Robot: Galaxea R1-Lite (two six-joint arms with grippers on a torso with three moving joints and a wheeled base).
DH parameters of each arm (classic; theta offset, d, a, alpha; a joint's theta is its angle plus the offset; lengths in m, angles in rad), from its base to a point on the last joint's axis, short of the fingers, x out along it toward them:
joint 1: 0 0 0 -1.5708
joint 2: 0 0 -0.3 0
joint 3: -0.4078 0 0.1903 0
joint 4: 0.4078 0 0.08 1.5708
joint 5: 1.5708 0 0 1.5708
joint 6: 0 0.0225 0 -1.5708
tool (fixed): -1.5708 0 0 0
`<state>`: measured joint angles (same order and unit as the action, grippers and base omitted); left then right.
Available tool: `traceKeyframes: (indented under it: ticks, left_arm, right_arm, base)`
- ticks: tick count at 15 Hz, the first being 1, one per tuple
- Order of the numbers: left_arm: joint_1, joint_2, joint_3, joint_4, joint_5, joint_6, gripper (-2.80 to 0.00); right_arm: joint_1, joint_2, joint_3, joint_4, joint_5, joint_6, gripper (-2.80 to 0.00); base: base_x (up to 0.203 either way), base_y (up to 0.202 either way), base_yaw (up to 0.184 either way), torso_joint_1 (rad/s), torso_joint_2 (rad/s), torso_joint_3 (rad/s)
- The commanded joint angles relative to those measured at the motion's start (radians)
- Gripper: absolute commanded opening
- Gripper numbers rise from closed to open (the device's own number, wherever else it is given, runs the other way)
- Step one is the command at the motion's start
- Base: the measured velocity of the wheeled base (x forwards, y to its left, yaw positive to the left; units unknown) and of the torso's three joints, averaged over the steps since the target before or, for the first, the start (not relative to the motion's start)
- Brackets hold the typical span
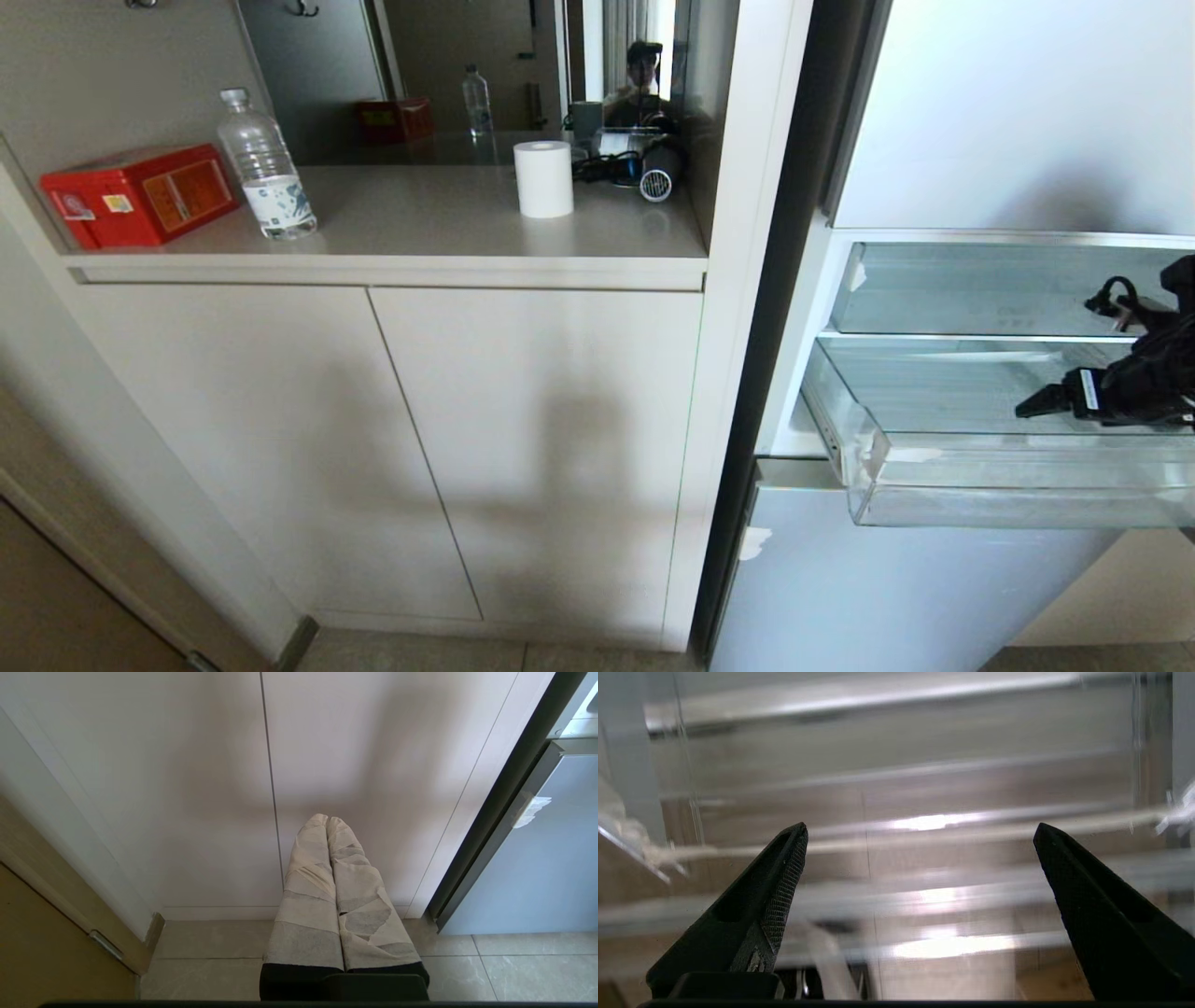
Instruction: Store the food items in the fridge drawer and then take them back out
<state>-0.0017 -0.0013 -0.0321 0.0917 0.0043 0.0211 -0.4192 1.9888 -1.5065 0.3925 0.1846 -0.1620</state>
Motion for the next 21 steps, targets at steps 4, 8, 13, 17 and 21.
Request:
traceKeyframes:
  ticks: [4, 8, 13, 17, 21]
  left_arm:
    - [0.000, 0.001, 0.000, 0.000, 0.000, 0.000, -2.80]
    - [0.000, 0.001, 0.000, 0.000, 0.000, 0.000, -2.80]
    - [0.000, 0.001, 0.000, 0.000, 0.000, 0.000, -2.80]
    - [0.000, 0.001, 0.000, 0.000, 0.000, 0.000, -2.80]
    - [0.000, 0.001, 0.000, 0.000, 0.000, 0.000, -2.80]
  right_arm:
    - [-0.036, -0.033, -0.009, 0.082, 0.005, -0.018, 0.00]
    - [-0.033, 0.039, -0.070, 0.075, 0.038, -0.010, 0.00]
    - [-0.044, 0.040, -0.046, 0.081, 0.035, -0.021, 0.00]
    - [-0.067, -0.033, -0.015, 0.130, 0.035, -0.040, 0.00]
    - [-0.049, 0.011, -0.042, 0.126, 0.045, -0.034, 0.00]
  base:
    - [0.000, 0.000, 0.000, 0.000, 0.00, 0.000]
    - [0.000, 0.000, 0.000, 0.000, 0.00, 0.000]
    - [0.000, 0.000, 0.000, 0.000, 0.00, 0.000]
    - [0.000, 0.000, 0.000, 0.000, 0.00, 0.000]
    - [0.000, 0.000, 0.000, 0.000, 0.00, 0.000]
